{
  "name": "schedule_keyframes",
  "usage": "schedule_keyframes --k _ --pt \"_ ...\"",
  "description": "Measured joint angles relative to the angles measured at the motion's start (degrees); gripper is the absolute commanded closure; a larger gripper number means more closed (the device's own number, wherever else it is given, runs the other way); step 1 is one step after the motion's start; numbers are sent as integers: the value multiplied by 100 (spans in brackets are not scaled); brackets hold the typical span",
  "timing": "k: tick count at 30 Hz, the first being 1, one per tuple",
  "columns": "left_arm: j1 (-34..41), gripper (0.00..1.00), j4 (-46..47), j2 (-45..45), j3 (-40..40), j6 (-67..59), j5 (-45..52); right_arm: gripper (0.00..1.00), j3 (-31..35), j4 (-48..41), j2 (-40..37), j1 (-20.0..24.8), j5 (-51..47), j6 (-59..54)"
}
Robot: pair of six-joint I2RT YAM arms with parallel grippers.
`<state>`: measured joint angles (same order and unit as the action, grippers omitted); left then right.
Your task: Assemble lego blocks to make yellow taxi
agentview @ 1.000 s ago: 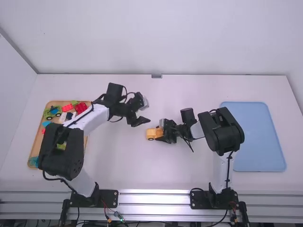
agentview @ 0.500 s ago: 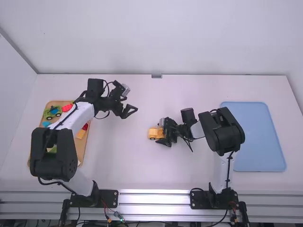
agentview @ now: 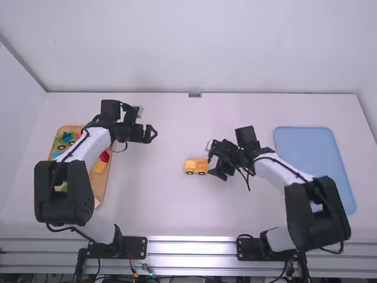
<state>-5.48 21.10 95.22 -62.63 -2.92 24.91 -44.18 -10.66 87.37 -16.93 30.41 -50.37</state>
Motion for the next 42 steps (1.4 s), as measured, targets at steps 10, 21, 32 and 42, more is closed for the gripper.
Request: schedule_keyframes --k 10,21,32,42 --pt "-1082 1 1510 -348 2 1222 -2114 1 0 144 -774 -181 -452 -26" --pt "-1342 2 1486 -151 2 -190 -3095 1 0 413 -774 -164 -564 7" --pt "-2151 44 1403 669 0 -1589 -2533 2 0 645 -774 -155 -831 210" --pt "-2179 40 1187 673 98 -2081 -2345 1 0 763 -774 -155 -831 221"
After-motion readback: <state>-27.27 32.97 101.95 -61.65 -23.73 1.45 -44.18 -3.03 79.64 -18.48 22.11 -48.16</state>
